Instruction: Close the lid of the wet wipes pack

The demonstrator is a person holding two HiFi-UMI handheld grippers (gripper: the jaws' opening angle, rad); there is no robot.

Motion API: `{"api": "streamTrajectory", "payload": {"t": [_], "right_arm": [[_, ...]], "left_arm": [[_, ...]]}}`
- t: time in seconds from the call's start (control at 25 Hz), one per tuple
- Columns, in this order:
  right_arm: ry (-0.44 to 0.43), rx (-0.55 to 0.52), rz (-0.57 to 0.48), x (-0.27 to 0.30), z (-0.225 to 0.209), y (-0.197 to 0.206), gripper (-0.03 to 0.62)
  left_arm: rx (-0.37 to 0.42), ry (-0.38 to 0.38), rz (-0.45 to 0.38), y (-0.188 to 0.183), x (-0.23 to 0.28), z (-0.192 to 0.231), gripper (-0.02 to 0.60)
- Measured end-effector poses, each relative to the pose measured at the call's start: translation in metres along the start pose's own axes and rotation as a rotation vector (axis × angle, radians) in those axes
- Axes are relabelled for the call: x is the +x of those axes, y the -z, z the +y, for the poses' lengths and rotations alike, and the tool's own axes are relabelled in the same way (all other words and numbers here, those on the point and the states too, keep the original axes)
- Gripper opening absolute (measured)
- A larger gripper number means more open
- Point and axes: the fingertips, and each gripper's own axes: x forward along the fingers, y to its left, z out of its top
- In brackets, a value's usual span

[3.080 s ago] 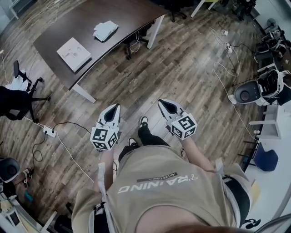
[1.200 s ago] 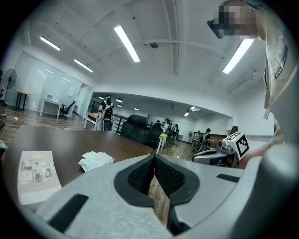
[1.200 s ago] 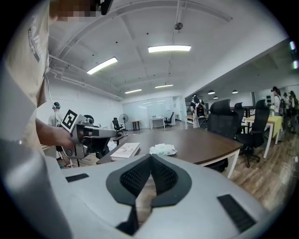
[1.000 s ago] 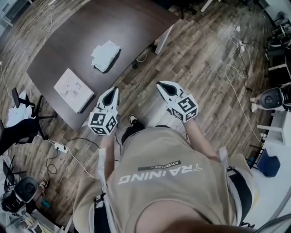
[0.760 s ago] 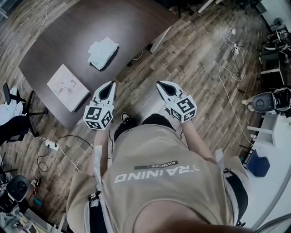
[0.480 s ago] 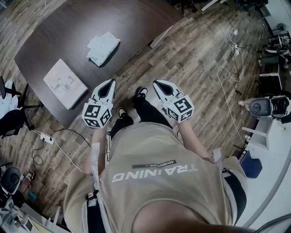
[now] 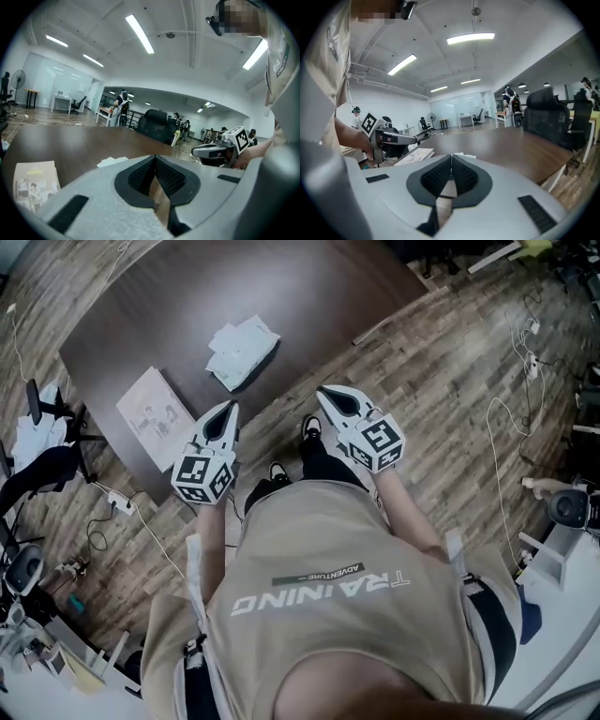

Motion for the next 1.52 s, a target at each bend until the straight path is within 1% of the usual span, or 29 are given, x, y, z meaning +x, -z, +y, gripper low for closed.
{"api": "streamTrajectory", "payload": {"t": [0.08,0.16,0.2,0.28,0.36,0.56,0.72,0.8,0.92,1.0,1.08,1.2,1.36,1.52], "right_arm": [[-0.037,-0.016,-0.012,0.015,-0.019,-0.01,0.014],[-0.066,-0.01,-0.012,0.027,-0.038,-0.013,0.014],[-0.08,-0.003,-0.007,0.031,-0.048,-0.013,0.014],[-0.11,0.003,0.014,0.041,-0.066,-0.012,0.014],[-0.143,0.008,0.033,0.053,-0.084,-0.009,0.014],[-0.248,0.0,0.09,0.086,-0.114,-0.005,0.014],[-0.335,-0.015,0.138,0.117,-0.118,0.0,0.014],[-0.366,-0.011,0.159,0.132,-0.114,0.004,0.014],[-0.407,-0.003,0.175,0.151,-0.099,0.006,0.014],[-0.44,-0.019,0.181,0.16,-0.083,0.003,0.014],[-0.472,-0.056,0.185,0.166,-0.066,0.0,0.014],[-0.497,-0.117,0.194,0.175,-0.048,-0.006,0.014],[-0.453,-0.152,0.202,0.187,-0.032,-0.026,0.014],[-0.397,-0.241,0.227,0.199,-0.039,-0.04,0.015]], "left_arm": [[0.021,-0.023,0.007,-0.009,0.015,0.004,0.005],[0.01,-0.042,0.006,-0.018,0.032,0.007,0.005],[-0.017,-0.051,-0.003,-0.023,0.041,0.008,0.005],[-0.102,-0.077,-0.036,-0.032,0.056,0.016,0.005],[-0.166,-0.122,-0.061,-0.036,0.066,0.028,0.005],[-0.191,-0.24,-0.04,-0.033,0.082,0.055,0.005],[-0.217,-0.328,-0.047,-0.032,0.081,0.067,0.005],[-0.209,-0.343,-0.044,-0.031,0.08,0.065,0.005],[-0.177,-0.355,-0.021,-0.027,0.075,0.067,0.005],[-0.186,-0.366,-0.013,-0.021,0.07,0.074,0.005],[-0.209,-0.366,-0.021,-0.016,0.066,0.082,0.005],[-0.204,-0.324,-0.04,-0.015,0.065,0.092,0.005],[-0.213,-0.242,-0.042,-0.016,0.064,0.109,0.005],[-0.237,-0.168,-0.019,-0.014,0.072,0.129,0.005]]}}
